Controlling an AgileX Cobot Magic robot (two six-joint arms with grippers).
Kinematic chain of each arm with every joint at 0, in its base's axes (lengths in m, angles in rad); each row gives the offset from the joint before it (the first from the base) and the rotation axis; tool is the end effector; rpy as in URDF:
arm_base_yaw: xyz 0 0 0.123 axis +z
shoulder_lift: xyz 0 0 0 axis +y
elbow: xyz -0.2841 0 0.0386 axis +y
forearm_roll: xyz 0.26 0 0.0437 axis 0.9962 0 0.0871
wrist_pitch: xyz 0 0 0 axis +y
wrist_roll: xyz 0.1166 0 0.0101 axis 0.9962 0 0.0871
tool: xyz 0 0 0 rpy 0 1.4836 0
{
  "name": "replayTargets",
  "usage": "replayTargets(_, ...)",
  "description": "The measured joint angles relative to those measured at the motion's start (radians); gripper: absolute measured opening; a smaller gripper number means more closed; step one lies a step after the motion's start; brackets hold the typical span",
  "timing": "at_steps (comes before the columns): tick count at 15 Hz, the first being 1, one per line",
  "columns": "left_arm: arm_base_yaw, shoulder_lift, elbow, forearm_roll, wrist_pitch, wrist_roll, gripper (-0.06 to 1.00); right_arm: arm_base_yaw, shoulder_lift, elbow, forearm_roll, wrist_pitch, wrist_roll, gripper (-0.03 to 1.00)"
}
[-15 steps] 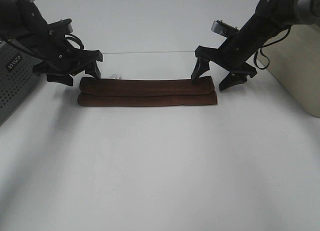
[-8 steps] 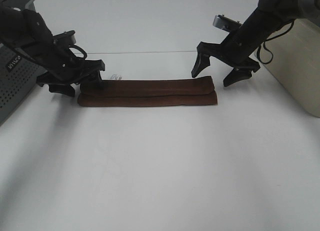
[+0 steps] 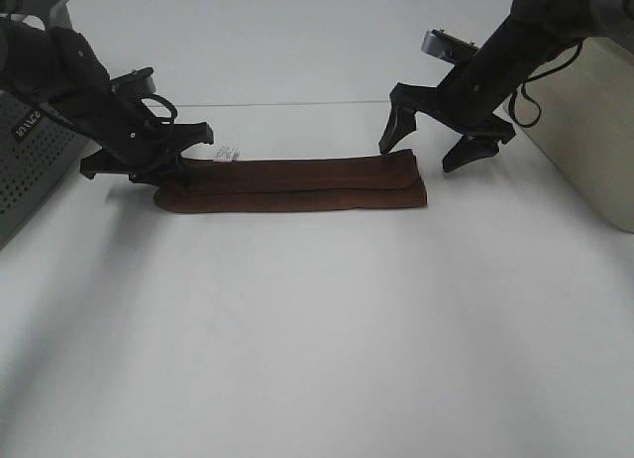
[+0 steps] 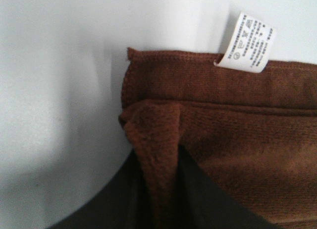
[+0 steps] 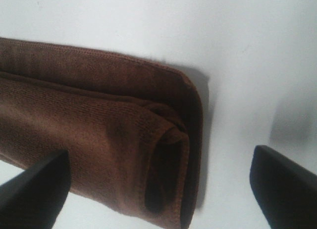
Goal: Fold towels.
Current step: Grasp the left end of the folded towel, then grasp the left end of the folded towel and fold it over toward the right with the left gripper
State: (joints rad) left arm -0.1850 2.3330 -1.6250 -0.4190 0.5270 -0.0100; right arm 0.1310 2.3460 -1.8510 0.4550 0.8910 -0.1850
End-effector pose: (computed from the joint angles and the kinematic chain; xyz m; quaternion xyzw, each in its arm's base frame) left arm 0.4880 -0.1157 0.0633 -0.0696 0.9661 -0.1593 0.1907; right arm 0.5014 0.1064 0.1096 -0.0366 0.9716 0.1894 0.1372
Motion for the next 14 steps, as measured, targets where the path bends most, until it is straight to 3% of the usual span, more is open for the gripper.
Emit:
replayTargets(2, 0.000, 0.000, 0.000, 0.000, -0.001, 0.000, 0.08, 0.000, 0.000, 0.000, 0.000, 0.015, 0.000, 0.92)
replayTargets(5, 0.000, -0.015, 0.000, 0.056, 0.022, -0.002, 0.08, 0.000, 0.000, 0.000, -0.003, 0.050, 0.000, 0.92)
replayTargets(10, 0.010, -0.169, 0.000, 0.341, 0.121, -0.131, 0.08, 0.000, 0.000, -0.001, 0.003, 0.120, 0.060, 0.92)
replayTargets(12, 0.011, -0.223, -0.003, 0.341, 0.156, -0.153, 0.08, 0.000, 0.000, -0.001, 0.012, 0.153, 0.073, 0.92)
replayTargets(14, 0.011, -0.240, -0.054, 0.256, 0.231, -0.157, 0.08, 0.000, -0.001, -0.001, 0.022, 0.179, 0.074, 0.92)
